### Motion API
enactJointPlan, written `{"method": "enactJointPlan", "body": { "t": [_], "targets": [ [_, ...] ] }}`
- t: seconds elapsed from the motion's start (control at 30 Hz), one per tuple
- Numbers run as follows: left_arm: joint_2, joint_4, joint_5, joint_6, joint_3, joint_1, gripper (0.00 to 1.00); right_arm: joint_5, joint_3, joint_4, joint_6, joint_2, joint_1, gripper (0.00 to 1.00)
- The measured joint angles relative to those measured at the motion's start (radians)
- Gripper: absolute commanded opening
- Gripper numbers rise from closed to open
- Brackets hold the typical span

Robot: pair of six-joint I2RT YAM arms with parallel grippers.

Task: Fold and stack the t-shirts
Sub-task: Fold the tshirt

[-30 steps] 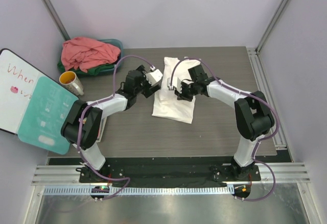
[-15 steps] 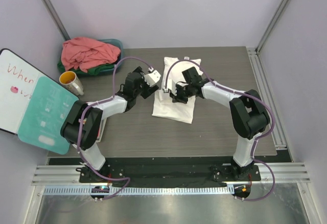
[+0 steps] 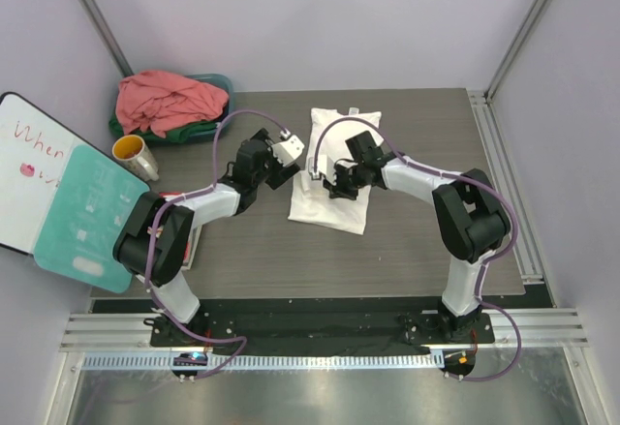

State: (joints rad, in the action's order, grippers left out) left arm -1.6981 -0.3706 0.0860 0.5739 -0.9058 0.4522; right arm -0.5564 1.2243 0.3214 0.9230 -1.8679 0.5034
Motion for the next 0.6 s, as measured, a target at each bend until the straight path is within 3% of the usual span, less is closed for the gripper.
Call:
{"method": "enactJointPlan", "body": {
  "t": [0.6],
  "targets": [
    [0.0, -0.02, -0.001, -0.017, 0.0, 0.0, 1.0, 0.13, -0.01, -0.11, 0.011, -0.052, 0.001, 0.01]
  ]
}}
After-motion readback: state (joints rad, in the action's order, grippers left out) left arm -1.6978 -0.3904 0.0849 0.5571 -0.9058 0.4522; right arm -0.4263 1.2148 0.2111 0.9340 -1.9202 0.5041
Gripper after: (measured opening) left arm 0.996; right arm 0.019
